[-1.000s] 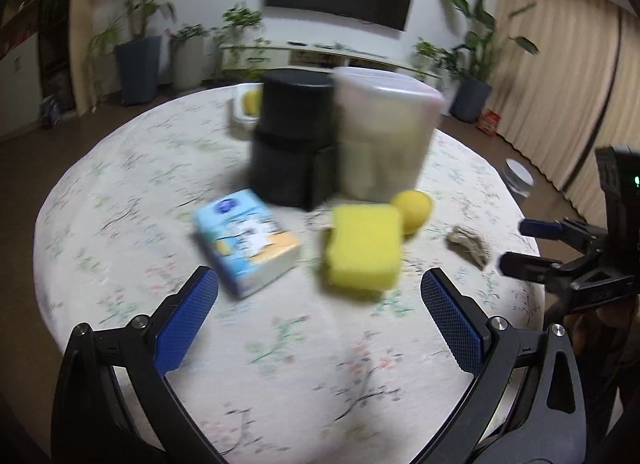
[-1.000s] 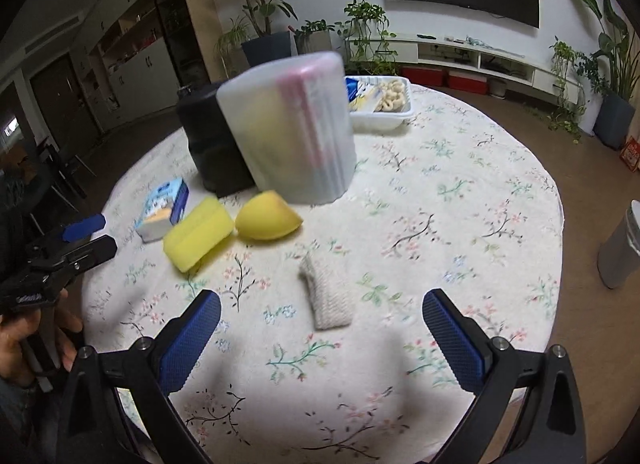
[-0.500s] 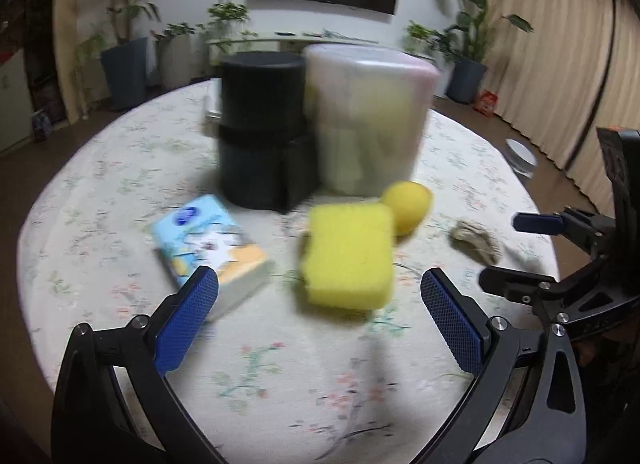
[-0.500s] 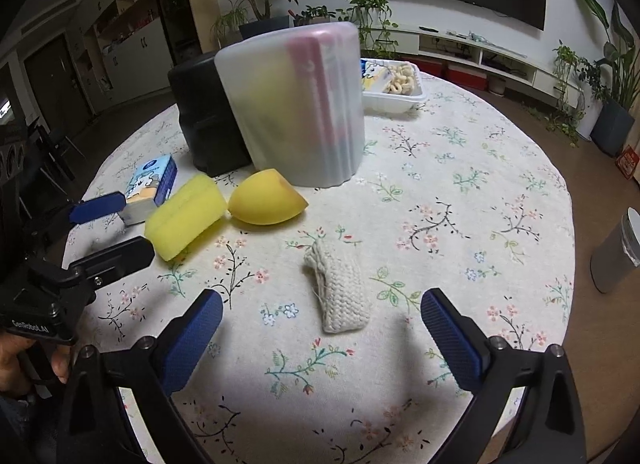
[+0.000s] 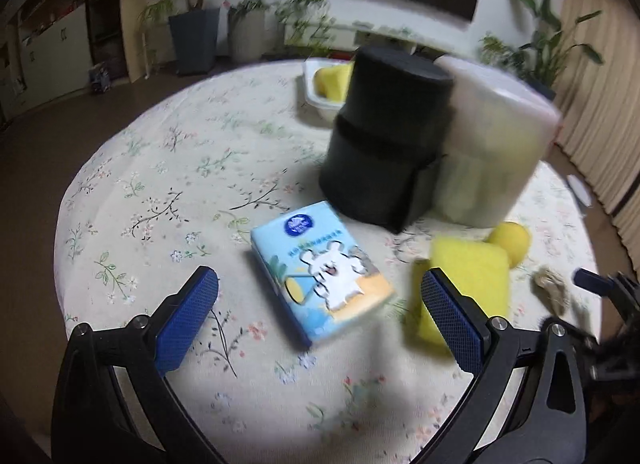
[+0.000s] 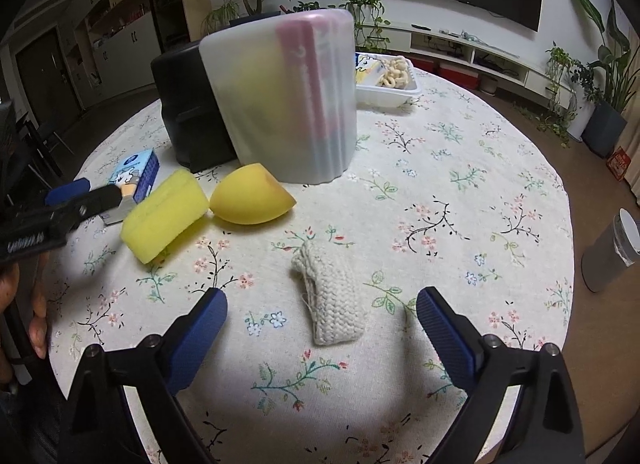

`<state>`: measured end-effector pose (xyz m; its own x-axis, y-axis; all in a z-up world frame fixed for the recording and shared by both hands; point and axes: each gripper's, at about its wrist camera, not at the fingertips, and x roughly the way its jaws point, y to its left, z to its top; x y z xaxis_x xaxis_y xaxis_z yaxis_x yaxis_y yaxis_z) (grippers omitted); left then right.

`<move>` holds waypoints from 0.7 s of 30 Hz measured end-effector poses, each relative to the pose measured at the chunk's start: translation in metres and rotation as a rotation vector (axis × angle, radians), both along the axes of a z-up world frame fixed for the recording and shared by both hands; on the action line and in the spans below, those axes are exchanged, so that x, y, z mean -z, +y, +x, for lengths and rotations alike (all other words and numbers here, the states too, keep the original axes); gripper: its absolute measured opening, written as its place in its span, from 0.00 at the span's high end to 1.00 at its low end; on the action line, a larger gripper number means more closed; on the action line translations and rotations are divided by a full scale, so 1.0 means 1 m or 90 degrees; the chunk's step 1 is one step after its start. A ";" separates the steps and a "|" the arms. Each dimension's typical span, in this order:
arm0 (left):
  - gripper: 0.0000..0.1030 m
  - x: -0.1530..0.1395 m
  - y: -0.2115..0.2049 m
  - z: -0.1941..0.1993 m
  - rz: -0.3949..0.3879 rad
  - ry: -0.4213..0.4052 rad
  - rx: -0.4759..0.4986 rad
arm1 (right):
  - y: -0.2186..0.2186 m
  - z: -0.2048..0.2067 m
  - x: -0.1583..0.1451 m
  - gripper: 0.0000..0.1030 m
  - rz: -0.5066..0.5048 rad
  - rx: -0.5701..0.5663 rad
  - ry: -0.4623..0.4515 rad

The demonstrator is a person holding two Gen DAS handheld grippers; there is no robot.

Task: Organize soft objects
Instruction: 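Grasp the light blue bear-print tissue pack with the left tool while the right tool grasps the cream knitted mitt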

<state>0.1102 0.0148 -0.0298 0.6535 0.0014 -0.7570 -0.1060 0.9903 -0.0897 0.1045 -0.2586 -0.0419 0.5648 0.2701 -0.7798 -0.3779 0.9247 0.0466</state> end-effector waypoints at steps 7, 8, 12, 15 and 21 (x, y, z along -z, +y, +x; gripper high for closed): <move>0.00 0.017 0.004 0.018 0.004 0.060 -0.039 | 0.005 0.001 0.002 0.05 -0.014 0.000 -0.007; 0.00 0.019 0.004 0.019 0.008 0.065 -0.042 | 0.006 0.002 0.003 0.05 -0.014 0.000 -0.005; 0.00 0.024 0.004 0.025 0.029 0.082 -0.063 | 0.010 0.005 0.006 0.05 -0.016 -0.004 -0.002; 0.00 0.026 0.004 0.030 0.046 0.088 -0.075 | 0.013 0.005 0.008 0.05 -0.020 -0.008 0.001; 0.01 0.026 0.010 0.032 0.038 0.084 -0.079 | 0.005 0.006 0.010 0.05 -0.018 0.010 0.007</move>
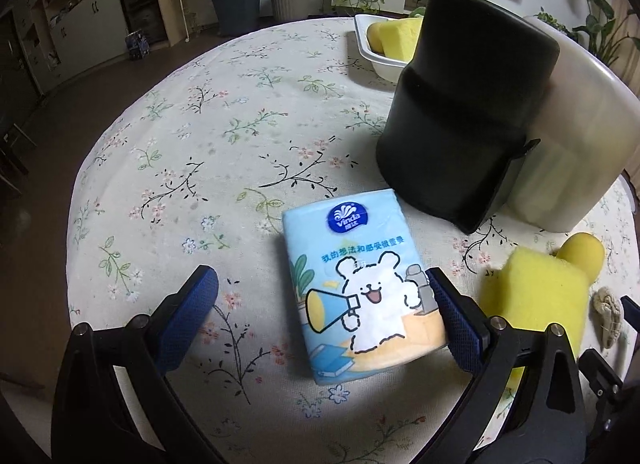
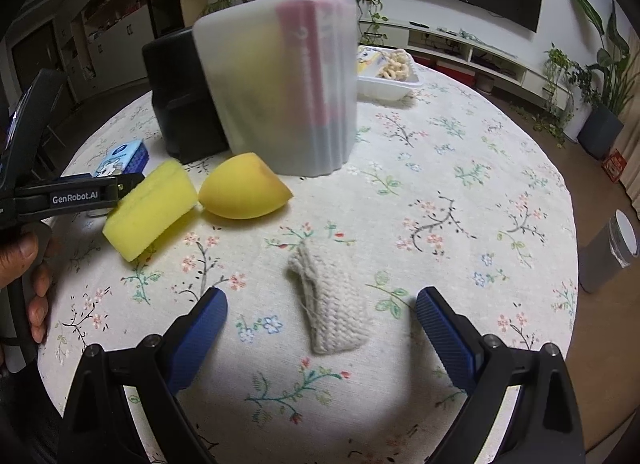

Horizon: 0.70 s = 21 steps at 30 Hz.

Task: Organize soft objects
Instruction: 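Grasp the light blue bear-print tissue pack with the left tool while the right tool grasps the cream knitted mitt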

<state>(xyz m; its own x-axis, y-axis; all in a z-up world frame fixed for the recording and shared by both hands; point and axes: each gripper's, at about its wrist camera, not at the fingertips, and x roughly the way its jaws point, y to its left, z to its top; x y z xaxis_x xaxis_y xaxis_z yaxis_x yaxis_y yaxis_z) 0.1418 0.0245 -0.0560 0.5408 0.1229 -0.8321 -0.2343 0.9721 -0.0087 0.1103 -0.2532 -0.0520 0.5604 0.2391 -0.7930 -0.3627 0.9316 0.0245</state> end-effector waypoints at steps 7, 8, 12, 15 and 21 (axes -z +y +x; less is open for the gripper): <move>0.00 0.000 0.002 -0.007 0.008 0.009 0.015 | -0.003 0.000 0.002 0.04 0.008 0.007 0.008; 0.00 0.000 0.002 -0.007 0.008 0.009 0.018 | -0.004 0.000 0.003 0.03 0.006 0.012 0.008; 0.00 0.000 0.001 -0.010 0.006 0.009 0.025 | -0.003 0.002 0.005 0.00 -0.003 0.017 0.009; 0.00 0.000 0.001 -0.011 0.004 0.009 0.028 | -0.003 0.002 0.005 0.00 -0.004 0.019 0.011; 0.00 -0.002 0.000 -0.013 0.004 0.018 0.028 | -0.002 0.001 0.005 0.03 -0.008 0.021 0.010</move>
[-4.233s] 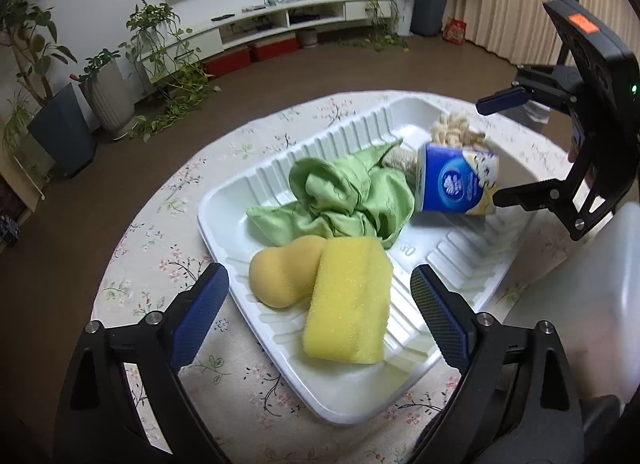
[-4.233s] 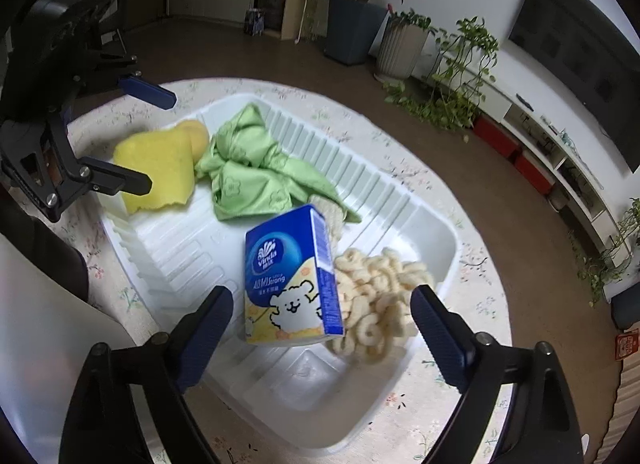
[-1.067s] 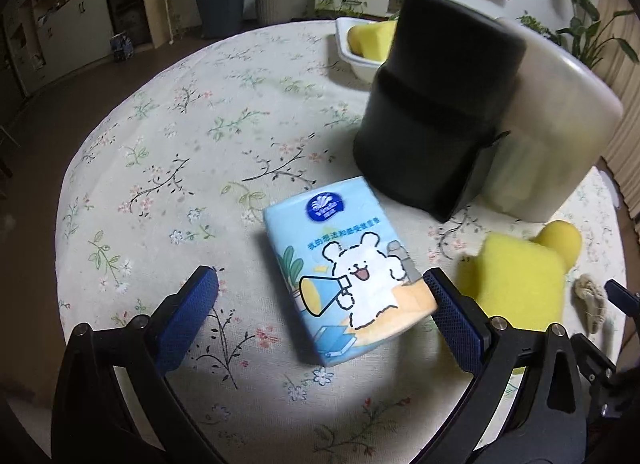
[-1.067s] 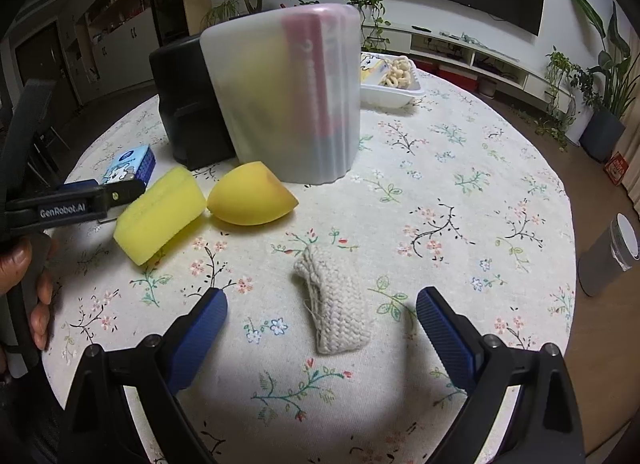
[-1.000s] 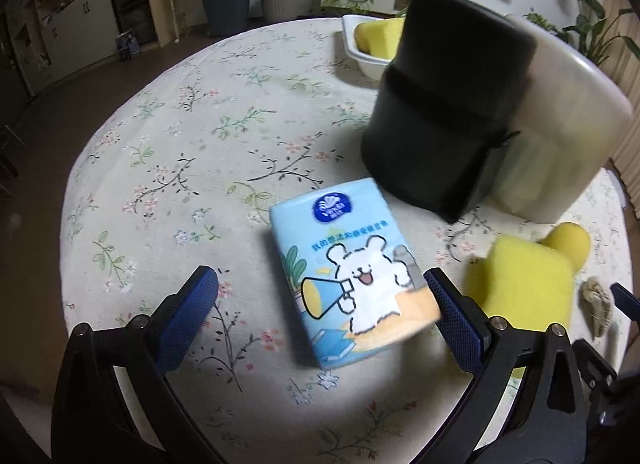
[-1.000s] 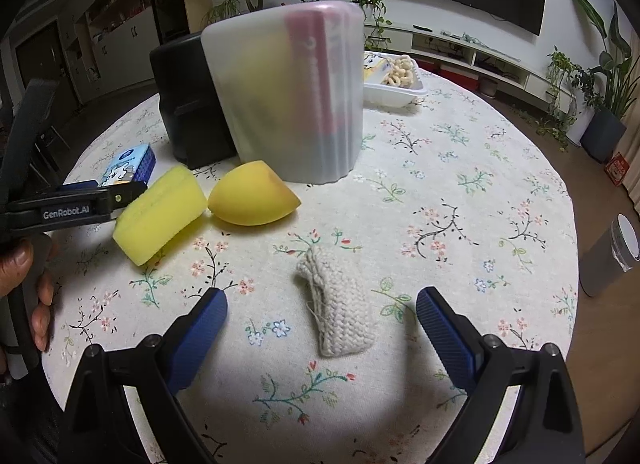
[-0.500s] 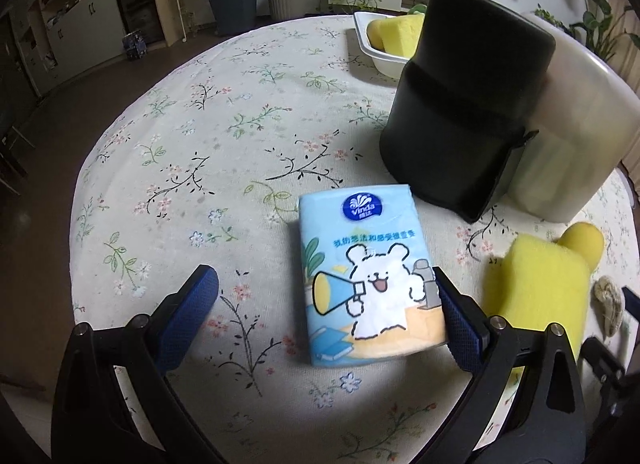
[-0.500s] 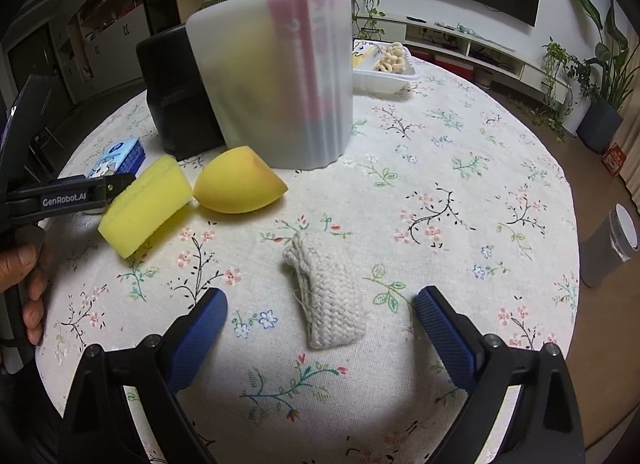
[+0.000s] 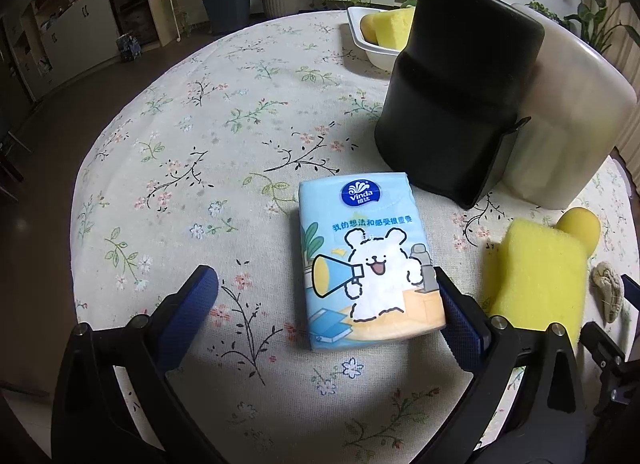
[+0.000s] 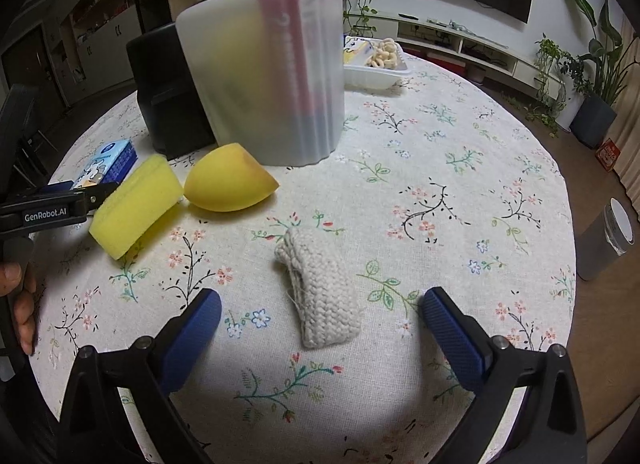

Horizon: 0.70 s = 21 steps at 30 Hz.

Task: Organize soft objects
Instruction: 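Grasp the light blue bear-print tissue pack with the left tool while the right tool grasps the cream knitted mitt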

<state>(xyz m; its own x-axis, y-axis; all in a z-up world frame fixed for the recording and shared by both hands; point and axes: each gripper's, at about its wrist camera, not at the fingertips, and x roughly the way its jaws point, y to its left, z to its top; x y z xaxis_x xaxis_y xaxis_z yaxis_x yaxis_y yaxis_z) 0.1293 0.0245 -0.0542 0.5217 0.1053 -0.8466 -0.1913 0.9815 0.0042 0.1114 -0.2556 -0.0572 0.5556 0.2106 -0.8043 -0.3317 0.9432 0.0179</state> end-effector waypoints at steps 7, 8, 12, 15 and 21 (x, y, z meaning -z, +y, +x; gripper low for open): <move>0.38 -0.005 -0.007 -0.001 0.004 -0.024 0.042 | -0.001 -0.006 -0.009 0.65 0.003 -0.002 -0.024; 0.42 -0.005 -0.009 -0.001 0.005 -0.028 0.048 | -0.002 -0.005 -0.010 0.71 0.003 0.000 -0.024; 0.51 -0.007 -0.008 -0.004 -0.002 -0.035 0.053 | -0.003 -0.005 -0.010 0.73 -0.001 -0.002 -0.027; 0.51 -0.008 -0.007 -0.006 -0.011 -0.039 0.053 | -0.004 -0.006 -0.010 0.75 -0.001 -0.006 -0.029; 0.52 -0.011 -0.005 -0.017 -0.024 -0.047 0.055 | -0.002 -0.010 -0.015 0.76 0.003 -0.016 -0.034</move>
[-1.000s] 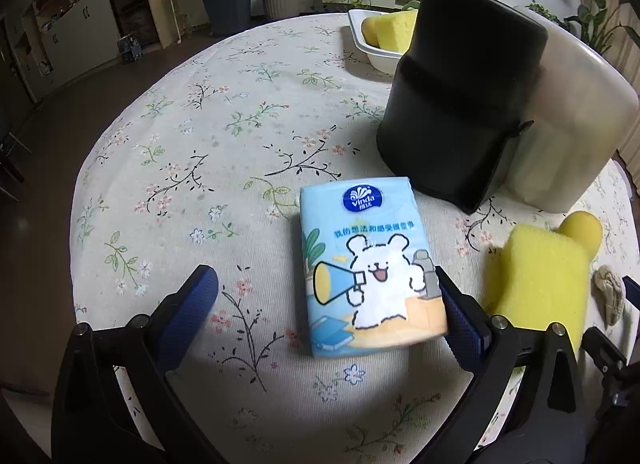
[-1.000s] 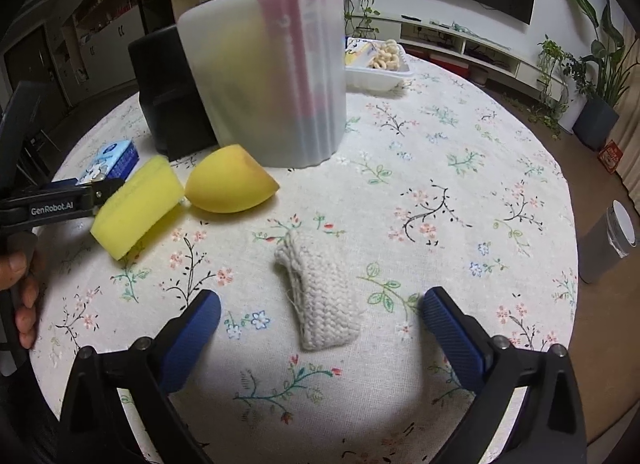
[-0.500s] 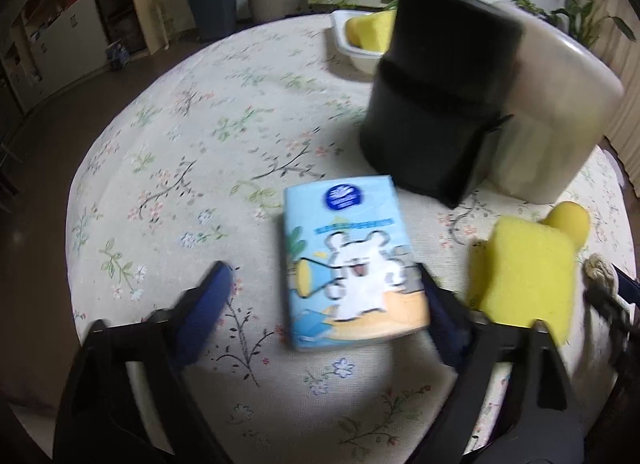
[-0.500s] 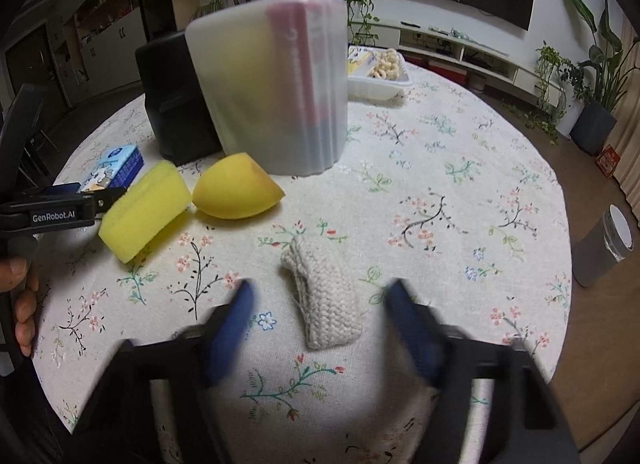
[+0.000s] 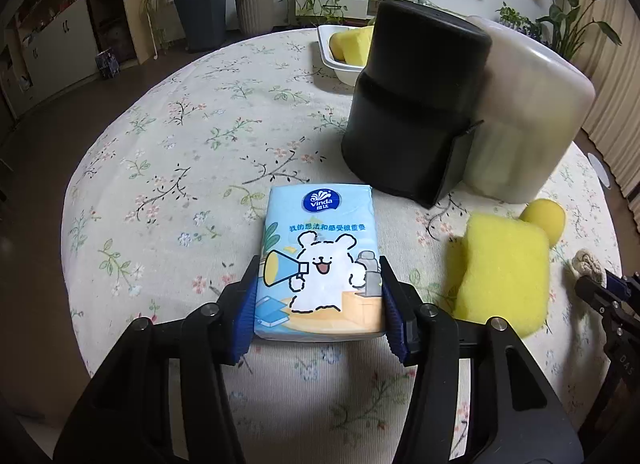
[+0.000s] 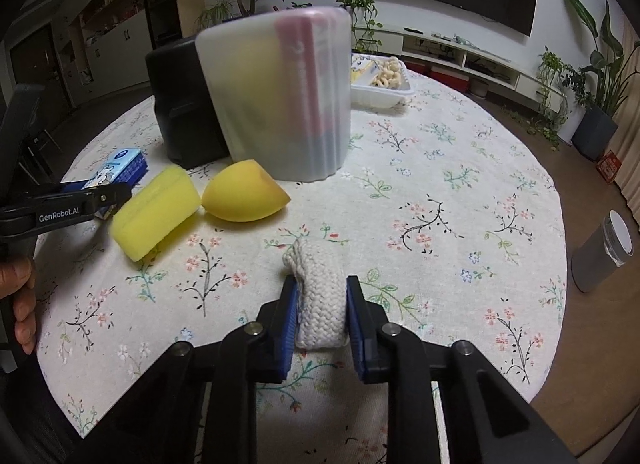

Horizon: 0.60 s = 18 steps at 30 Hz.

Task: Organize soft objects
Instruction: 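Grasp the light blue bear-print tissue pack with the left tool while the right tool grasps the cream knitted mitt, then carry both items over the white tray and open both tools to release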

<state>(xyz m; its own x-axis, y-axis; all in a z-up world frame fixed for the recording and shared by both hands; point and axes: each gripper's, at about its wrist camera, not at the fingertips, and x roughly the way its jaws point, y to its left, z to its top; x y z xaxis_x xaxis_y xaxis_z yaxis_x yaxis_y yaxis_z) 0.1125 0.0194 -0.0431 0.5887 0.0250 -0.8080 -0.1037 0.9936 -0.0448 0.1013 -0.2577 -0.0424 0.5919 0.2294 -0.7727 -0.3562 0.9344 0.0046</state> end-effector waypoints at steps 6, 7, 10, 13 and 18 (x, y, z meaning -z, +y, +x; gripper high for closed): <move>0.52 -0.016 0.000 -0.019 -0.009 -0.018 0.016 | 0.002 -0.012 -0.012 0.76 0.003 -0.013 -0.015; 0.52 -0.021 0.001 -0.023 -0.011 -0.023 0.021 | 0.001 -0.013 -0.017 0.76 0.004 -0.016 -0.018; 0.52 -0.032 0.002 -0.031 -0.016 -0.032 0.038 | -0.004 -0.015 -0.032 0.76 0.015 -0.018 -0.030; 0.52 -0.042 0.005 -0.033 -0.008 -0.041 0.057 | -0.015 -0.013 -0.049 0.76 0.037 -0.022 -0.032; 0.52 -0.053 0.019 -0.022 0.001 -0.048 0.065 | -0.037 0.001 -0.071 0.76 0.056 -0.016 -0.037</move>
<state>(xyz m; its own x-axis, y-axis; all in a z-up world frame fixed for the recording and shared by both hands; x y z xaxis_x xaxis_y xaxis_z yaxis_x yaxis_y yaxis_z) 0.0906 0.0381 0.0098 0.6473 -0.0364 -0.7614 0.0016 0.9989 -0.0464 0.1026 -0.2944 0.0283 0.6287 0.3101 -0.7131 -0.3814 0.9221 0.0647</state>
